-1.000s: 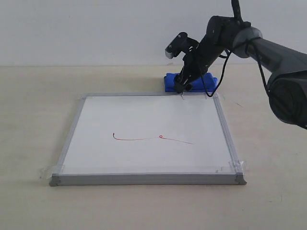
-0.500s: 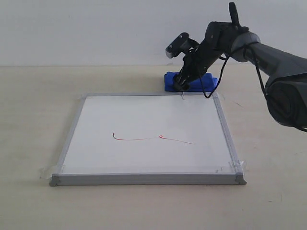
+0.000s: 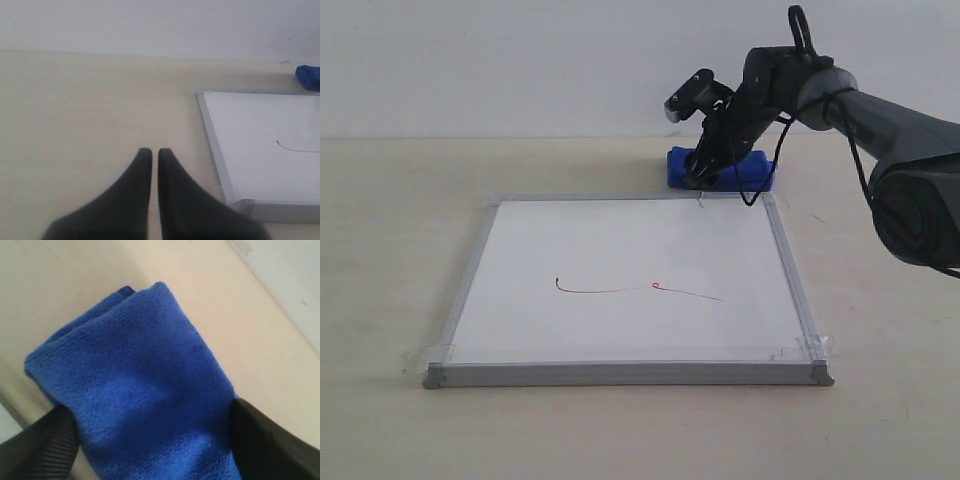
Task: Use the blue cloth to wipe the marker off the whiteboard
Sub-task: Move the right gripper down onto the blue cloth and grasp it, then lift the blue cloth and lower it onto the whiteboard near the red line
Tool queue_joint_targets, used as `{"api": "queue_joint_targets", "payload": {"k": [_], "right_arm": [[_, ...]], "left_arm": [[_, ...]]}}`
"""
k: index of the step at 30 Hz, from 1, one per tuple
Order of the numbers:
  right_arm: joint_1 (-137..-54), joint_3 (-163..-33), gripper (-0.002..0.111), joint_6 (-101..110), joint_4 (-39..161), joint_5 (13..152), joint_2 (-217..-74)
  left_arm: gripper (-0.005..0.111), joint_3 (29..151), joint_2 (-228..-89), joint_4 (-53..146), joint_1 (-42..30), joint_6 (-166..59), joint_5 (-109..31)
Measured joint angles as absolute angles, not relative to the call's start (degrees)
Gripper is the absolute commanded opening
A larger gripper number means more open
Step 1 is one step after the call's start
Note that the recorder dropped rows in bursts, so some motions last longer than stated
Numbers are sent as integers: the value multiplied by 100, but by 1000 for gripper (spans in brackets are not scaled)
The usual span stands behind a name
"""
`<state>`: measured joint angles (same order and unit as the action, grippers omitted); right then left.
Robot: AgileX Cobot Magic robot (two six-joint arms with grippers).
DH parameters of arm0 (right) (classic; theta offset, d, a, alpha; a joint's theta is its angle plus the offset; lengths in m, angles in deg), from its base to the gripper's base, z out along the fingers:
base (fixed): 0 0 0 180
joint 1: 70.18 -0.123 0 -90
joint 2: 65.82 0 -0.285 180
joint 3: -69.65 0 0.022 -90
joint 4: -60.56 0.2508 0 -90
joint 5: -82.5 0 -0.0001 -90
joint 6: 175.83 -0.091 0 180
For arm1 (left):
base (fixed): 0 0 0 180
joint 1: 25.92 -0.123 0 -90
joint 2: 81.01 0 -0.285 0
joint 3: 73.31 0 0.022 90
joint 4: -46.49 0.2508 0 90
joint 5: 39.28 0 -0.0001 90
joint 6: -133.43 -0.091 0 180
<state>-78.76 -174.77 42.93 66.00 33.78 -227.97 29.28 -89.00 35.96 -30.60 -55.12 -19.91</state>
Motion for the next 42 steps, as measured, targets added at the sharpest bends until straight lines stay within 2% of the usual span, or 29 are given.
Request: {"api": "queue_joint_targets", "payload": {"k": [6, 8, 10, 13, 15, 34, 42], "right_arm": [[-7876, -17477, 65, 4293, 6480, 3378, -22810], [-7876, -17477, 60, 4293, 6469, 3378, -22810], [-7876, -17477, 47, 4293, 6469, 3378, -22810], [-7876, -17477, 21, 4293, 6433, 3310, -22810], [-7876, -17477, 0, 4293, 6388, 3289, -22810], [-7866, -17477, 0, 3687, 6827, 3119, -22123], [-8105, -17477, 0, 3043, 7002, 1974, -21742]], "left_arm": [[4, 2928, -8900, 3596, -3060, -5512, -1991], [4, 2928, -8900, 3596, -3060, -5512, -1991], [4, 2928, -8900, 3596, -3060, -5512, -1991], [4, 2928, -8900, 3596, -3060, -5512, -1991], [4, 2928, -8900, 3596, -3060, -5512, -1991], [4, 2928, -8900, 3596, -3060, -5512, -1991], [4, 2928, -8900, 3596, -3060, -5512, -1991]]}}
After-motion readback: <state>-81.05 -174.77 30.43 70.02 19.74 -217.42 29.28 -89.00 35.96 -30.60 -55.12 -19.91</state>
